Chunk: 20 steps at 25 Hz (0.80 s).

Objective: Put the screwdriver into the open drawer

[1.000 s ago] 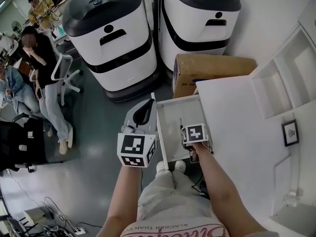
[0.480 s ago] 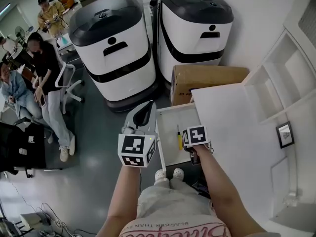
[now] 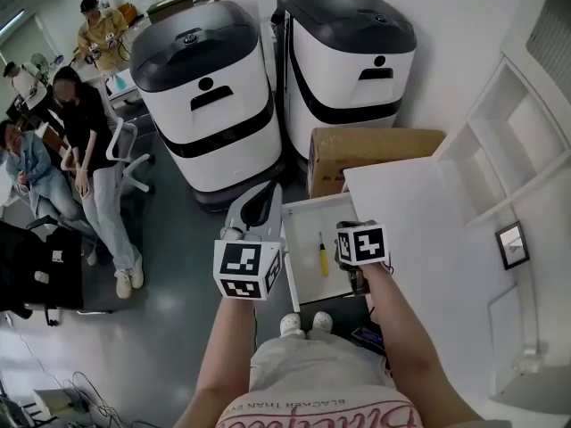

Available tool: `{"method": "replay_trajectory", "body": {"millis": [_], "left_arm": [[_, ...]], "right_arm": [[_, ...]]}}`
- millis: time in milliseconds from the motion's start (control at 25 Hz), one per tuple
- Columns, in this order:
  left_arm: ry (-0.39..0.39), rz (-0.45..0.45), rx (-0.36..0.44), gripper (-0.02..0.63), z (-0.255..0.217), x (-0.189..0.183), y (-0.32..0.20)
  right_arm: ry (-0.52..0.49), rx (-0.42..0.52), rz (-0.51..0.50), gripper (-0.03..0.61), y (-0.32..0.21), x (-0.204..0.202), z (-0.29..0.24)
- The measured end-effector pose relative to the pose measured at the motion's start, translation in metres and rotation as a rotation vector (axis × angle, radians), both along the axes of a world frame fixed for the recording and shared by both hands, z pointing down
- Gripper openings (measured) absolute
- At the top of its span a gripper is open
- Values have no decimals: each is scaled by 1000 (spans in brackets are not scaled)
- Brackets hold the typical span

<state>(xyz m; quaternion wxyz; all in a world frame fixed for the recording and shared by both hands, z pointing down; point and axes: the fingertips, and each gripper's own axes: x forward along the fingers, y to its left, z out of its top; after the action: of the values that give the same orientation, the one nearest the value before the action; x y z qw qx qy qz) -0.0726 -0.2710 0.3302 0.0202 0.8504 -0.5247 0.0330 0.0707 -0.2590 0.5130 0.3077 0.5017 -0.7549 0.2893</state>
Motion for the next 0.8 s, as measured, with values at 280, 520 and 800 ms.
{"method": "replay_trajectory", "body": {"millis": [280, 520, 800], "left_arm": [[10, 7, 31, 9, -13, 2, -2], [12, 18, 62, 9, -26, 4, -3], [25, 23, 126, 9, -46, 6, 0]], "right_arm": [[-45, 131, -26, 6, -11, -4, -53], [-72, 291, -76, 6, -15, -7, -105], [-106, 464, -95, 6, -9, 2, -164]]}}
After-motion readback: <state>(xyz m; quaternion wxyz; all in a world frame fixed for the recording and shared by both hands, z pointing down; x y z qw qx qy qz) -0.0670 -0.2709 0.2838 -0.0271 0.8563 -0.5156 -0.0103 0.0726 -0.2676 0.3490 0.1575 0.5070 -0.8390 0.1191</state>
